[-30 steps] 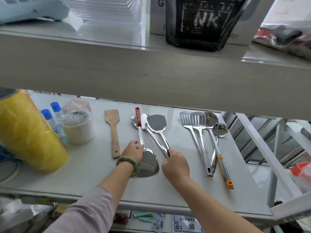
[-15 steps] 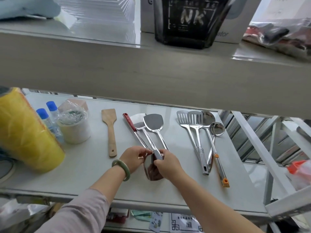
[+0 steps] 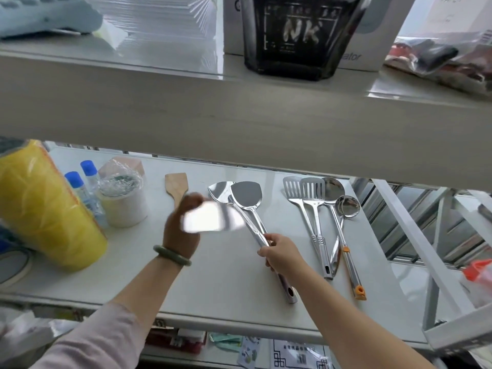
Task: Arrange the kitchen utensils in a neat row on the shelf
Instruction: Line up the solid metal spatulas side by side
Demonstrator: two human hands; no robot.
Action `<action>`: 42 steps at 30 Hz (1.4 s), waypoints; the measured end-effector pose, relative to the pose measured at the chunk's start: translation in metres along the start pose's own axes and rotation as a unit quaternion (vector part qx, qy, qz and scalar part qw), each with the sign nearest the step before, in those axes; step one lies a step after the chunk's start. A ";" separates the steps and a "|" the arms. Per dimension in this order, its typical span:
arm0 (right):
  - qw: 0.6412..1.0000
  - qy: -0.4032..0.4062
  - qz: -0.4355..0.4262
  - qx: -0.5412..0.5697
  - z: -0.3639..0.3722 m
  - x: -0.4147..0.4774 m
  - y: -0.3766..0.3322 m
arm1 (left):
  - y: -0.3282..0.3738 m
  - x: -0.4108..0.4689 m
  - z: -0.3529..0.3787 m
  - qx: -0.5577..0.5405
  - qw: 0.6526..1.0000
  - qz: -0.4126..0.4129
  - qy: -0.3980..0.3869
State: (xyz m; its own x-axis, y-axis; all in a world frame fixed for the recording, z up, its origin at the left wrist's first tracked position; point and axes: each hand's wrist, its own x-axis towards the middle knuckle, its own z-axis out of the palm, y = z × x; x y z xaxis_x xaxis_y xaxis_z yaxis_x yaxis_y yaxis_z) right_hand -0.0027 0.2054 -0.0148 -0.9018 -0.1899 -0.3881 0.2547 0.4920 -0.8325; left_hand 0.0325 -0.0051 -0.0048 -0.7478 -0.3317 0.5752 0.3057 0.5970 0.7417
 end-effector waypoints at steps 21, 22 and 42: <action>0.995 -0.034 -0.078 0.057 0.047 -0.024 0.012 | -0.047 0.012 0.031 -0.170 0.833 -0.525 0.048; 0.993 -0.041 -0.078 0.075 0.053 -0.027 0.014 | -0.048 0.012 0.035 -0.166 0.829 -0.532 0.050; 0.989 -0.012 -0.054 0.134 0.071 -0.029 0.011 | -0.012 -0.030 0.083 -0.261 0.795 -0.544 -0.068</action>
State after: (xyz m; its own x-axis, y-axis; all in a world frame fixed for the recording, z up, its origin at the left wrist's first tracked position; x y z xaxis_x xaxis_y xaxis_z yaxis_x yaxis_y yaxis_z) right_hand 0.0510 0.1560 -0.0409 -0.9210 -0.2507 -0.2982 0.2441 0.2254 -0.9432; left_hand 0.0024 0.0580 -0.0592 -0.7830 -0.3409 -0.5203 -0.3893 -0.3838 0.8374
